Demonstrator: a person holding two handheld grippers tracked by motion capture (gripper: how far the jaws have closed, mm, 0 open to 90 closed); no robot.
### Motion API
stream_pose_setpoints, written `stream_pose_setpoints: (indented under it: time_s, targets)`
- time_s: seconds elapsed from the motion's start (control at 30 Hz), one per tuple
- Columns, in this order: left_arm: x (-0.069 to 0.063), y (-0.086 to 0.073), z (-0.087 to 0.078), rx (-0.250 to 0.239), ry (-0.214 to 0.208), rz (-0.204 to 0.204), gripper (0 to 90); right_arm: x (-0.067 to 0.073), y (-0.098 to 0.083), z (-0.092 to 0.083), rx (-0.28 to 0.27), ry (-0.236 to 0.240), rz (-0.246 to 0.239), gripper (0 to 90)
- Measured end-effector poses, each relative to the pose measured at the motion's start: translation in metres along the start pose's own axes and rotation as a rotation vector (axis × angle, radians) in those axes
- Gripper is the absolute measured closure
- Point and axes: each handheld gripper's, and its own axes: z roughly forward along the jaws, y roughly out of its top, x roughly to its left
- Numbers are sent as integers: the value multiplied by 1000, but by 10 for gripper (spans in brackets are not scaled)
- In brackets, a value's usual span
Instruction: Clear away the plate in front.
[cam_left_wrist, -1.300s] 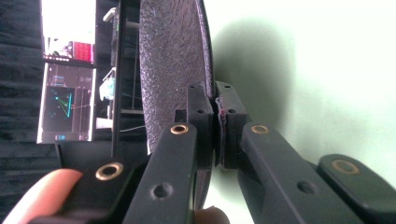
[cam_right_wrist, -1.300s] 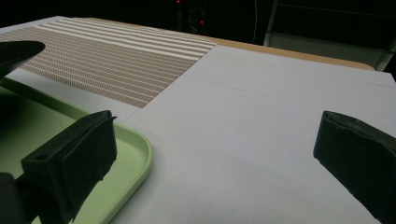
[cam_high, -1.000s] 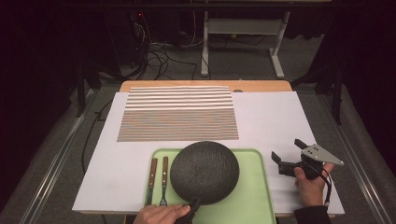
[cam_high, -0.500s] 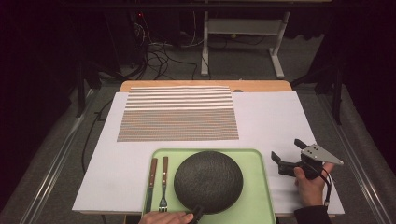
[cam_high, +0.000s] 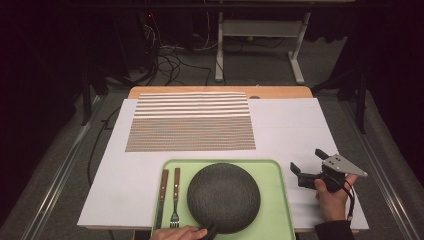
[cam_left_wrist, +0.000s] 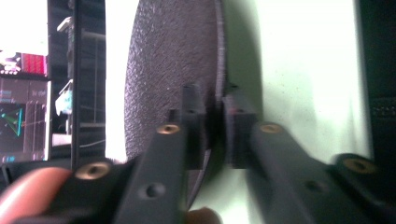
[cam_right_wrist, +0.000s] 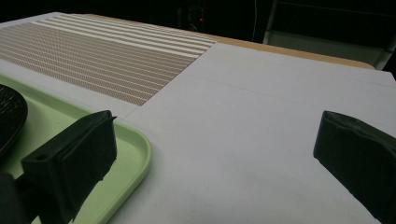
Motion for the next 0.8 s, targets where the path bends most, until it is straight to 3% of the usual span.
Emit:
stream_pose_setpoints:
  time_s: [0.17,0.33,0.47,0.57,0.67,0.8]
  targets:
    - [-1,3,-10,-33,30,-23,531,0,0,0,2,-1,-2,0]
    - [-1,5,-22,-83,45,-41,501,0,0,0,2,-1,-2,0]
    - [7,4,-30,-131,96,-113,499,1,0,0,3,-2,-3,0]
    - [10,-1,-25,-121,132,-134,493,1,0,0,4,-3,-3,0]
    - [13,-7,-17,-115,158,-176,429,0,0,0,3,-2,-3,0]
    - [21,-16,-12,-117,186,-273,316,0,0,0,3,-2,-2,0]
